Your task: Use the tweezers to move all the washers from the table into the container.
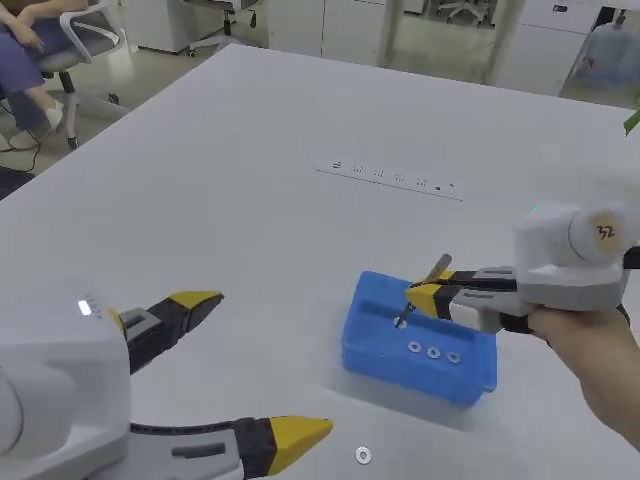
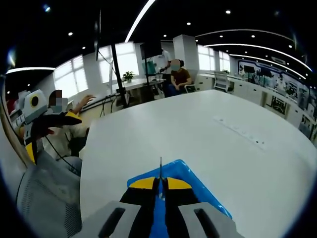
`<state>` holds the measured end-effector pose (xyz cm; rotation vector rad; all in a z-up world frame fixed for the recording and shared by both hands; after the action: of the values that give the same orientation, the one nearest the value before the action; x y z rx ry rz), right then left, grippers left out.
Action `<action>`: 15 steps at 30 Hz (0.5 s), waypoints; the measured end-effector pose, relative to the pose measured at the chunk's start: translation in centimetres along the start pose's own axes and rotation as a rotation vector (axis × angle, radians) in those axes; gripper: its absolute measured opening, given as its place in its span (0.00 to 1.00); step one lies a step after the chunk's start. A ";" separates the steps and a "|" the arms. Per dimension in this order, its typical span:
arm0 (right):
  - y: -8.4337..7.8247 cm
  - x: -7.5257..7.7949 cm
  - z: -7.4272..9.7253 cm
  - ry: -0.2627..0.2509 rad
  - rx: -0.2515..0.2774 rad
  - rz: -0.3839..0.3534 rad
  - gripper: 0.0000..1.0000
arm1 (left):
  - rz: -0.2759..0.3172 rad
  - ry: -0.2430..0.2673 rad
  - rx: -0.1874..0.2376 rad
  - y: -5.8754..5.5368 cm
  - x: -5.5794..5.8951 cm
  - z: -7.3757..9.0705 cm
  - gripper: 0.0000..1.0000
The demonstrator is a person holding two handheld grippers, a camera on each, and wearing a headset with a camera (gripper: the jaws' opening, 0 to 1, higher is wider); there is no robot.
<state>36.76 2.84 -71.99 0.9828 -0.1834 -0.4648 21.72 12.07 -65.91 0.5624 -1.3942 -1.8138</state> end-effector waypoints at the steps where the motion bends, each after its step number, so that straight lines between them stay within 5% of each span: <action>1: -0.2 0.0 -0.1 -0.001 -0.006 -0.001 0.02 | 0.000 0.000 -0.001 0.0 0.0 0.0 0.89; 15: -2.6 0.4 -2.0 -0.007 -0.081 -0.017 0.02 | 0.006 0.012 -0.001 -0.2 -0.3 0.3 0.89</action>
<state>37.05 2.95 -75.31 0.9037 -0.1613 -0.4873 21.62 12.55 -66.05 0.5666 -1.3854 -1.8035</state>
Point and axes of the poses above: the centre of the closed fingertips' face, and the gripper's own axes: z roughly backward along the fingers, x roughly to its right, y roughly out of its top, the point moved 1 cm from there along z, roughly backward along the fingers, and after that the axes turned 7 degrees about -y, right-handed, at the moved point
